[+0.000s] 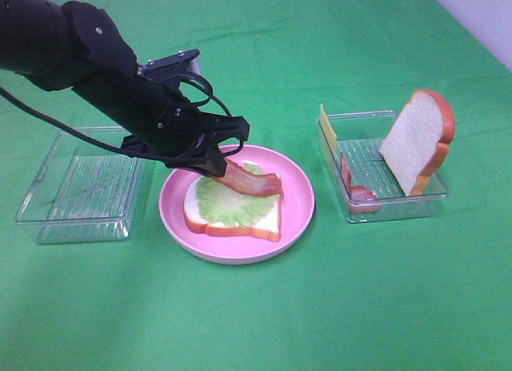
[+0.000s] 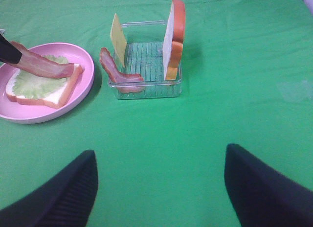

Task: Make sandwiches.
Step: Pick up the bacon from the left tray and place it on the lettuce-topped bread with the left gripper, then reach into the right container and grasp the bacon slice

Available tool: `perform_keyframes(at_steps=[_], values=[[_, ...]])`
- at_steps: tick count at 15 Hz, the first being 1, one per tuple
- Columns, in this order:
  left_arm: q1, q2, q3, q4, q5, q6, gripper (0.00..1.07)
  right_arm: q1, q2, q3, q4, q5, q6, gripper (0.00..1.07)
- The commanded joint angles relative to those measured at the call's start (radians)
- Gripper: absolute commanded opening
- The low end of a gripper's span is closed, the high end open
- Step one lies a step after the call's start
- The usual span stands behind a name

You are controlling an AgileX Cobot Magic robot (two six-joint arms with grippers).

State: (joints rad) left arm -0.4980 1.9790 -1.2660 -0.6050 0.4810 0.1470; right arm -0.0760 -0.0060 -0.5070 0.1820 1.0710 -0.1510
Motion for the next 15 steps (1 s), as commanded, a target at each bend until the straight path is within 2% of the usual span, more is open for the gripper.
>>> perform_keyframes(at_steps=[1,2,3,4,5,7,10,12,14,15], values=[[0.001,-0.016,-0.003,0.04,0.035,-0.072,0.57,-0.007,-0.014,0.001,0.001,-0.008,-0.006,0.69],[0.001,-0.031,-0.003,0.04,0.037,-0.078,0.72,-0.007,-0.014,0.001,0.001,-0.008,-0.006,0.69],[0.001,-0.031,-0.003,0.04,0.037,-0.078,0.72,-0.007,-0.014,0.001,0.001,-0.008,-0.006,0.69],[0.001,-0.067,-0.003,0.052,0.042,-0.078,0.82,-0.007,-0.014,0.001,0.001,-0.008,-0.006,0.69],[0.001,-0.081,-0.003,0.061,0.047,-0.078,0.82,-0.007,-0.014,0.001,0.001,-0.008,-0.006,0.69],[0.001,-0.229,-0.003,0.201,0.171,-0.085,0.82,-0.007,-0.014,0.001,0.001,-0.008,-0.006,0.69],[0.001,-0.416,-0.003,0.36,0.403,-0.178,0.82,-0.007,-0.014,0.001,0.001,-0.008,-0.006,0.69],[0.001,-0.449,-0.003,0.386,0.441,-0.188,0.82,-0.007,-0.014,0.001,0.001,-0.008,-0.006,0.69],[0.001,-0.588,-0.001,0.511,0.597,-0.264,0.82,-0.007,-0.014,0.001,0.001,-0.008,-0.006,0.69],[0.001,-0.588,-0.001,0.511,0.597,-0.264,0.82,-0.007,-0.014,0.001,0.001,-0.008,-0.006,0.69]])
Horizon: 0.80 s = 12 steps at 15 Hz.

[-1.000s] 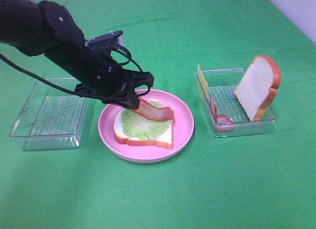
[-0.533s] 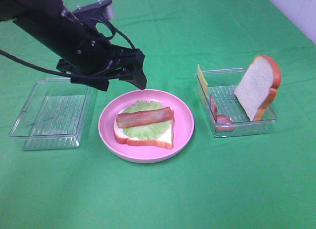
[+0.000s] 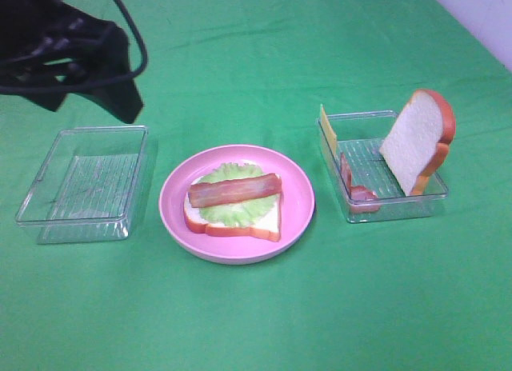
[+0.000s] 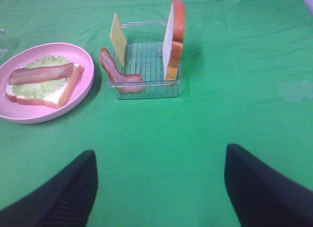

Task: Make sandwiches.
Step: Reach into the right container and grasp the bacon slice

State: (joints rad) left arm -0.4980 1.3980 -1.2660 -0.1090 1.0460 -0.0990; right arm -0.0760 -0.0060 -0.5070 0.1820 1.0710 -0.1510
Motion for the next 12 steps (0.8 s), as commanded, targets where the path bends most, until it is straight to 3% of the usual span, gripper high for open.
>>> perform_keyframes(at_steps=[1,5,7,8,12], values=[[0.001,-0.105,-0.001,0.087,0.11,-0.062,0.82,-0.007,-0.014,0.001,0.001,-0.008,-0.006,0.69],[0.001,-0.328,0.036,0.109,0.234,-0.065,0.82,-0.007,-0.014,0.001,0.001,-0.008,-0.006,0.69],[0.001,-0.533,0.198,0.109,0.231,-0.065,0.82,-0.007,-0.014,0.001,0.001,-0.008,-0.006,0.69],[0.001,-0.533,0.198,0.109,0.231,-0.065,0.82,-0.007,-0.014,0.001,0.001,-0.008,-0.006,0.69],[0.001,-0.84,0.458,0.109,0.202,-0.065,0.82,-0.007,-0.014,0.001,0.001,-0.008,-0.006,0.69]])
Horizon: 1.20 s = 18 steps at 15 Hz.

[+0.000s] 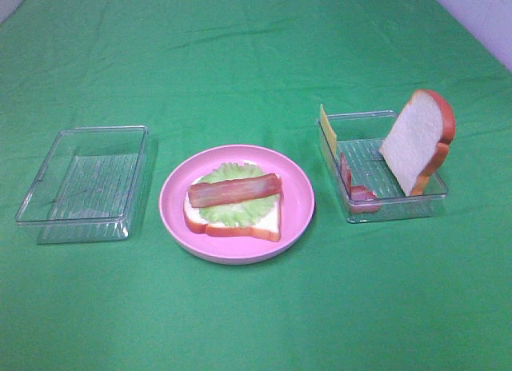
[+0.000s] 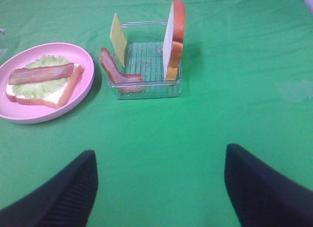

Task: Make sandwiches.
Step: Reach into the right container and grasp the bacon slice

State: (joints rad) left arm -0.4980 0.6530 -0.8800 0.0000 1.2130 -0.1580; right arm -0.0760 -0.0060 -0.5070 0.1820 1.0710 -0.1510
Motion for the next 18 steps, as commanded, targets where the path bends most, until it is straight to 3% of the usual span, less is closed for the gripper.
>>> perform_keyframes(at_steps=[1,3,7,8,11,18], values=[[0.001,-0.166,0.127,0.0,0.028,-0.006,0.82,-0.007,-0.014,0.001,0.001,-0.008,-0.006,0.69],[0.001,-0.38,0.242,0.0,0.025,0.011,0.82,-0.007,-0.014,0.001,0.001,-0.008,-0.006,0.69],[0.001,-0.536,0.3,0.0,0.023,0.011,0.82,-0.007,-0.014,0.001,0.001,-0.008,-0.006,0.69],[0.001,-0.671,0.326,0.006,0.016,0.014,0.82,-0.007,-0.014,0.001,0.001,-0.008,-0.006,0.69],[0.001,-0.68,0.326,0.0,-0.02,0.111,0.82,-0.007,-0.008,0.001,0.006,-0.008,-0.006,0.69],[0.001,-0.679,0.38,0.0,-0.176,0.135,0.82,-0.007,0.089,-0.005,0.043,-0.028,-0.006,0.69]])
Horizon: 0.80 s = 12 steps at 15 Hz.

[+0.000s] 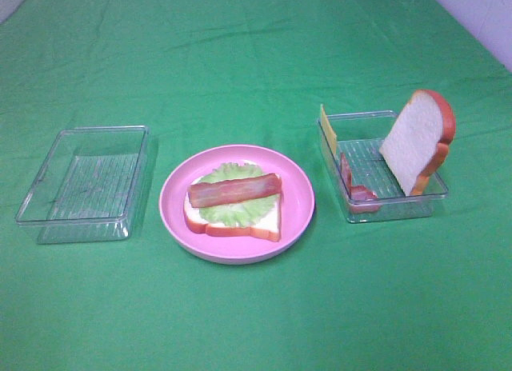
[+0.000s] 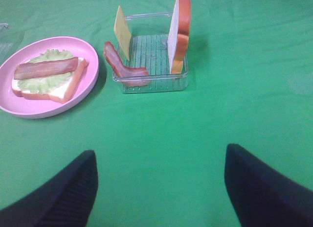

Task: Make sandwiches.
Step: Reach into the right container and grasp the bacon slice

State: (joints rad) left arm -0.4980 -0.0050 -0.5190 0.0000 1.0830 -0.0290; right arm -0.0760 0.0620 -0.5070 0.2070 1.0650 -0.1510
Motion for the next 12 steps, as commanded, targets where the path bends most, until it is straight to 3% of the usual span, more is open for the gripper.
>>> perform_keyframes(at_steps=[1,3,6,8,9,11,12], values=[[0.001,-0.018,0.019,0.0,-0.044,0.013,0.81,-0.007,0.097,-0.01,0.042,-0.04,-0.006,0.69],[0.001,-0.018,0.019,0.0,-0.044,0.013,0.81,-0.007,0.159,-0.013,0.051,-0.058,-0.006,0.69],[0.001,-0.018,0.019,0.0,-0.044,0.013,0.81,-0.007,0.443,-0.043,0.109,-0.12,-0.018,0.69],[0.001,-0.018,0.019,0.0,-0.044,0.013,0.8,-0.007,0.669,-0.118,0.16,-0.115,-0.051,0.69],[0.001,-0.018,0.019,0.0,-0.044,0.013,0.8,-0.007,0.669,-0.118,0.16,-0.115,-0.051,0.69],[0.001,-0.018,0.019,0.0,-0.044,0.013,0.8,-0.006,0.839,-0.202,0.221,-0.106,-0.098,0.68],[0.001,-0.018,0.019,0.0,-0.044,0.013,0.8,-0.004,0.975,-0.307,0.276,-0.081,-0.166,0.66]])
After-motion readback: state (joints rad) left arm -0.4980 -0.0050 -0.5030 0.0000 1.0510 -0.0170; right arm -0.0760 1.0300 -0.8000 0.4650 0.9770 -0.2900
